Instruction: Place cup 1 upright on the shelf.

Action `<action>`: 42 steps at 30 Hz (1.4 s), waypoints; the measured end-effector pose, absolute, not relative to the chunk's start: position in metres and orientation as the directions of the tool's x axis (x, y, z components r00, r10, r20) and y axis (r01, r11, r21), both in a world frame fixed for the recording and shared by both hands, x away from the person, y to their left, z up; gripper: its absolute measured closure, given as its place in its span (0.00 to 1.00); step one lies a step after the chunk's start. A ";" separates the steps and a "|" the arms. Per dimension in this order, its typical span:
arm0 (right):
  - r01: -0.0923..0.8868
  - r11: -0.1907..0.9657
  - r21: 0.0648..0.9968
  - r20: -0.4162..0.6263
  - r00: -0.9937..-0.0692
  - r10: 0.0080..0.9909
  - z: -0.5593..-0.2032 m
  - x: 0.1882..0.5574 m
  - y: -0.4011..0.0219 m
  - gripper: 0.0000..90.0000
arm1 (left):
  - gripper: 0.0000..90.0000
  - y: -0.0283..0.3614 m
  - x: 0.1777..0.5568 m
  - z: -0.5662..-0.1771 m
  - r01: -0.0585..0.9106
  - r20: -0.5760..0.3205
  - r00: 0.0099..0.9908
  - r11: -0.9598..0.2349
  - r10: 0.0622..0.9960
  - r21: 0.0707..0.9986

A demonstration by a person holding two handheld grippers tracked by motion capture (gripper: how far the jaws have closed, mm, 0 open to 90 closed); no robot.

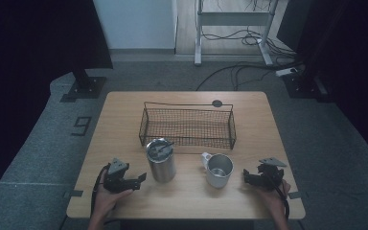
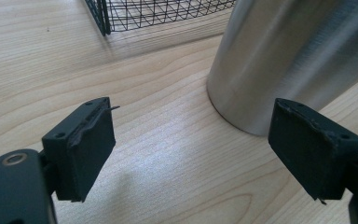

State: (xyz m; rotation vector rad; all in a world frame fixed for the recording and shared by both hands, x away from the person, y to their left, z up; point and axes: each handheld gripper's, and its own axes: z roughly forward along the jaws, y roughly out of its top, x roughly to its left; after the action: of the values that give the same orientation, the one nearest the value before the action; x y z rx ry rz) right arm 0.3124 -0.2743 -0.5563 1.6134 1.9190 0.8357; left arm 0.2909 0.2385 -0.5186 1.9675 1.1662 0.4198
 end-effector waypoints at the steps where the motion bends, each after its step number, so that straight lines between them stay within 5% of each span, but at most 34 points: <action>1: 0.681 0.113 0.723 0.014 -0.178 0.984 -0.556 0.312 -0.274 0.04 | 0.16 0.238 0.291 -0.519 0.583 -0.108 0.521 -0.261 0.847 0.769; 42: 0.680 0.083 0.729 0.013 -0.135 0.991 -0.556 0.310 -0.283 0.07 | 0.12 0.239 0.279 -0.491 0.528 -0.165 0.566 -0.201 0.808 0.825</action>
State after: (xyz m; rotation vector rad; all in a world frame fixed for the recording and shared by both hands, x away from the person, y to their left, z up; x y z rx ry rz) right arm 0.3097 -0.2828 -0.5561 1.6431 1.8711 0.8228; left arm 0.2786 0.2386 -0.4910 1.8745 1.0850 0.3808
